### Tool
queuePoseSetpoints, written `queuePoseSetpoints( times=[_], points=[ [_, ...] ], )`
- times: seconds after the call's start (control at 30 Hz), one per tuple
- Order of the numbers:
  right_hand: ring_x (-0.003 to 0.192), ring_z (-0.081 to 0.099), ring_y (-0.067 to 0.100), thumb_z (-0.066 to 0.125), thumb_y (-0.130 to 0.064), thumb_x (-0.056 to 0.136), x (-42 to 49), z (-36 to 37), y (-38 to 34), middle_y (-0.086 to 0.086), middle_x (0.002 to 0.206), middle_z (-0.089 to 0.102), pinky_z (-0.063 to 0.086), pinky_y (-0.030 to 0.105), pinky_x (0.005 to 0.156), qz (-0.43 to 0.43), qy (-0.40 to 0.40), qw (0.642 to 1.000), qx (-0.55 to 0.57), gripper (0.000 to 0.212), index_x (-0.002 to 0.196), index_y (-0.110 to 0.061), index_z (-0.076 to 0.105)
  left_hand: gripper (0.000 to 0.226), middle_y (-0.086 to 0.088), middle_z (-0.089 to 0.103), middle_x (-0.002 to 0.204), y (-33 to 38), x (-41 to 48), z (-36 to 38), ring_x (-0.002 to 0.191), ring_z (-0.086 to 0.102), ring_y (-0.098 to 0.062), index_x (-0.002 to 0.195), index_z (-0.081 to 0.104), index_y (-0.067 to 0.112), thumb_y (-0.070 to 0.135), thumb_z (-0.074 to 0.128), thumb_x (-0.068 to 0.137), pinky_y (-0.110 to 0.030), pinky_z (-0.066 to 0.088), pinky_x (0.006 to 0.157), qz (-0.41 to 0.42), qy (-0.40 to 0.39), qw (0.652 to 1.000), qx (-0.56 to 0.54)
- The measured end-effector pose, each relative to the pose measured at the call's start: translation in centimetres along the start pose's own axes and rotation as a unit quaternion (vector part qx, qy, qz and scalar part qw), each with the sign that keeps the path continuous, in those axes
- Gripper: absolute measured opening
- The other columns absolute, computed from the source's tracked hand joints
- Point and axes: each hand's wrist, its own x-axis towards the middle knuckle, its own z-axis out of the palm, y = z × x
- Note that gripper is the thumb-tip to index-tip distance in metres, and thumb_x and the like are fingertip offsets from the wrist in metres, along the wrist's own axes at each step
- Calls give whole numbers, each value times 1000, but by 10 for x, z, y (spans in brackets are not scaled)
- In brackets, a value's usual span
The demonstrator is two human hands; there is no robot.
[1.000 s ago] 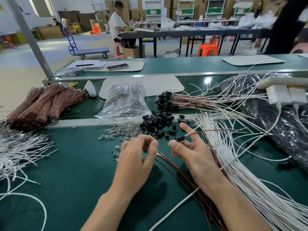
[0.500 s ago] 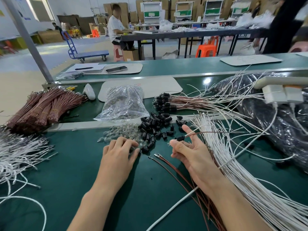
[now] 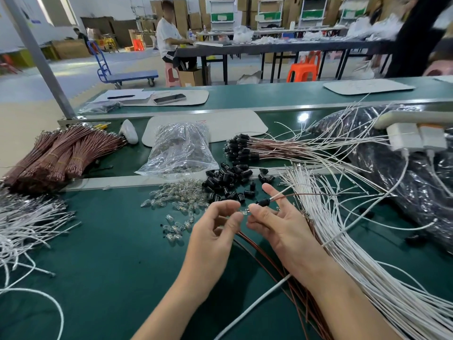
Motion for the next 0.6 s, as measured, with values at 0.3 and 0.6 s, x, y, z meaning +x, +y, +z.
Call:
queuePoseSetpoints(
  times=[0.3,0.6],
  points=[
    [78,72,20,77,-10,73,0,0,-1,10,80,71,59,26,74,9,16,1000,22,67,135,-20,52,19,13,70,84,1,1,-3,76,61,-3,99,69,39,20,68,96,-15,48,67,-19,-4,999,-31],
    [76,72,19,76,-9,73,-1,1,-1,10,80,70,59,26,74,6,16,1000,21,63,132,-17,56,17,10,69,82,2,0,-1,74,60,-3,96,69,38,21,69,95,-14,47,66,-12,2,999,-44]
  ],
)
